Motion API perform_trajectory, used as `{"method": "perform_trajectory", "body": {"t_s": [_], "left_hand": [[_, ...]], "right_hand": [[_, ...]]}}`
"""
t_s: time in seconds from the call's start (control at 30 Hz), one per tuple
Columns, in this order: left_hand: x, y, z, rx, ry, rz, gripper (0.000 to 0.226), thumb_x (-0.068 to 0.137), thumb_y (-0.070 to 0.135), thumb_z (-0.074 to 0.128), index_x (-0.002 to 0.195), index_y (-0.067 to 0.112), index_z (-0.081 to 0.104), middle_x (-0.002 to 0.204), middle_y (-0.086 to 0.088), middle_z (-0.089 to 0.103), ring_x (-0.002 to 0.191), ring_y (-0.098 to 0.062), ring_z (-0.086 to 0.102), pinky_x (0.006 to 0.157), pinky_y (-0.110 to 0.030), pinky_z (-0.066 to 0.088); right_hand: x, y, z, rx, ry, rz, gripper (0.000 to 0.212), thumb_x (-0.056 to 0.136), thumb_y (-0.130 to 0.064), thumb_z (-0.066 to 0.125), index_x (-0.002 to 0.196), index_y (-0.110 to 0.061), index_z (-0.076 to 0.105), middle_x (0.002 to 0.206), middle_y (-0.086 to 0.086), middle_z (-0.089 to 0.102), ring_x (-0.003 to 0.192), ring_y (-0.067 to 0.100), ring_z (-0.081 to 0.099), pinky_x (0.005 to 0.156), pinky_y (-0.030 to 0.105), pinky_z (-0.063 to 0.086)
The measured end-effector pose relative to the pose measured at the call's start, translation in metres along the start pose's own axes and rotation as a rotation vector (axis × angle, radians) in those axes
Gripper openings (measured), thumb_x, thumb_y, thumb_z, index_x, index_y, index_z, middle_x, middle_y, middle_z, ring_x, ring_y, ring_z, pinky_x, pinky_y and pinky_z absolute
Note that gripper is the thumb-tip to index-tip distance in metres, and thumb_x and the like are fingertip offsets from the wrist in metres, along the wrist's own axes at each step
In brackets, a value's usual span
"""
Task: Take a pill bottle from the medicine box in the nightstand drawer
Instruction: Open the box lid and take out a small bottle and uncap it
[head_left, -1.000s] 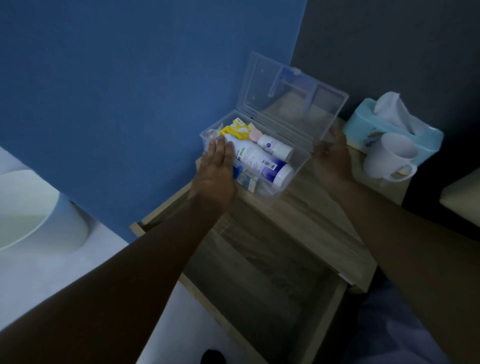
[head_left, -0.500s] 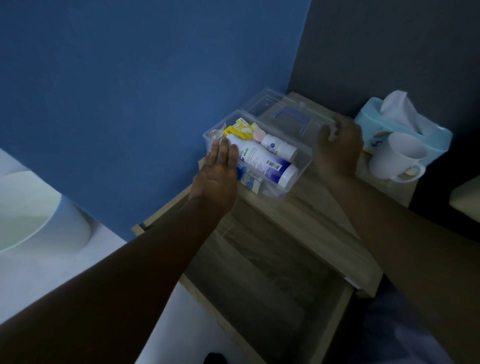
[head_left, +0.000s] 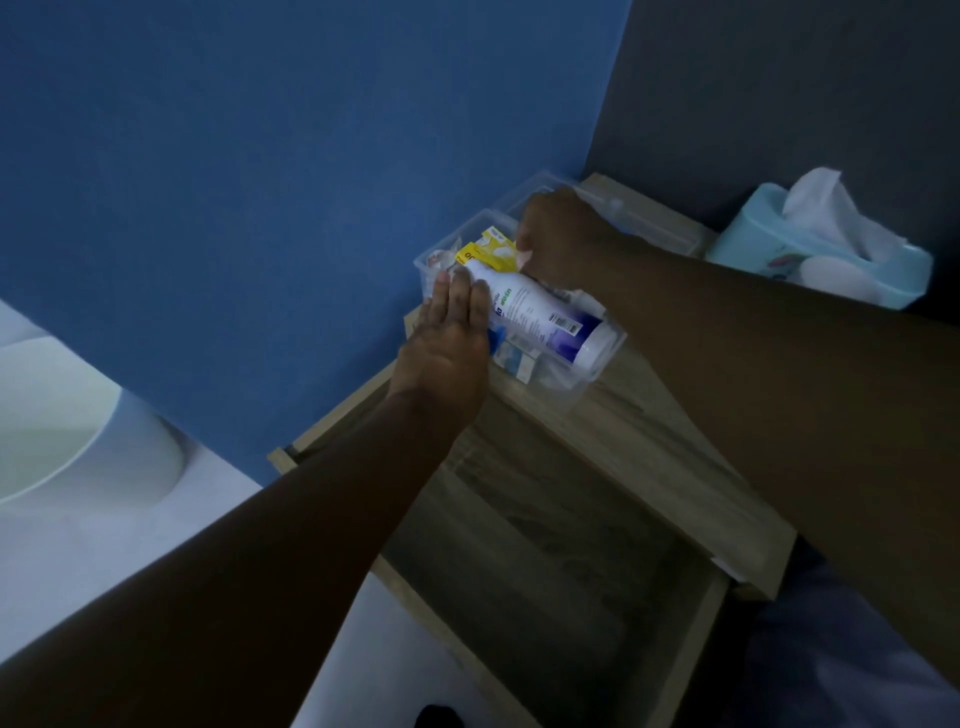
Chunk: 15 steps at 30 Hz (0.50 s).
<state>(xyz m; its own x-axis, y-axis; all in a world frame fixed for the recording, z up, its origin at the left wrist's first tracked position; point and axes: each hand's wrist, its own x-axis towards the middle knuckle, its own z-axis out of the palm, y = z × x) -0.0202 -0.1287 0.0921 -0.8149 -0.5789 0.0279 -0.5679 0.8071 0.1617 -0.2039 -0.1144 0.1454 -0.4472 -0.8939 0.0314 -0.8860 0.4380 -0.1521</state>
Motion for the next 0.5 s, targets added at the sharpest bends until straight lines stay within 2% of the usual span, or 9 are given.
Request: {"method": "perform_trajectory", "body": {"t_s": [0.1,0.23,0.4,0.5], "left_hand": [[0.001,-0.001,-0.002,-0.007,-0.021,-0.006,0.077,0.096,0.01,0.044,0.157,0.008,-0.003,0.166,-0.012,-0.01,0.154,-0.03,-0.009,0.12,-0.041,0.026],[0.003,0.0,-0.005,0.021,-0.059,-0.005,0.074,0.098,0.013,0.041,0.157,0.007,-0.002,0.167,-0.012,-0.009,0.154,-0.03,-0.008,0.12,-0.043,0.027],[0.002,-0.003,-0.013,0.033,-0.128,-0.001,0.074,0.096,0.011,0.041,0.158,0.009,0.001,0.167,-0.008,-0.006,0.154,-0.028,-0.008,0.117,-0.046,0.032],[0.005,-0.006,-0.033,0.028,-0.182,0.024,0.073,0.096,0.016,0.046,0.159,0.011,0.008,0.168,-0.005,0.003,0.155,-0.025,-0.001,0.121,-0.042,0.024]], "right_hand": [[0.005,0.003,0.002,0.013,0.007,-0.012,0.031,0.084,-0.012,0.073,0.114,-0.003,0.068,0.124,0.022,0.063,0.115,0.038,0.061,0.097,0.038,0.052],[-0.003,0.008,-0.004,0.14,0.049,-0.015,0.038,0.079,-0.017,0.078,0.115,-0.005,0.072,0.119,0.016,0.068,0.112,0.032,0.062,0.087,0.031,0.05],[-0.037,0.002,-0.034,0.295,0.129,-0.079,0.033,0.073,-0.015,0.083,0.104,-0.006,0.079,0.101,0.012,0.077,0.089,0.02,0.07,0.081,0.032,0.056],[-0.063,0.003,-0.063,0.323,0.128,-0.07,0.031,0.071,-0.016,0.084,0.101,-0.011,0.08,0.097,0.008,0.076,0.084,0.015,0.068,0.078,0.026,0.054]]}}
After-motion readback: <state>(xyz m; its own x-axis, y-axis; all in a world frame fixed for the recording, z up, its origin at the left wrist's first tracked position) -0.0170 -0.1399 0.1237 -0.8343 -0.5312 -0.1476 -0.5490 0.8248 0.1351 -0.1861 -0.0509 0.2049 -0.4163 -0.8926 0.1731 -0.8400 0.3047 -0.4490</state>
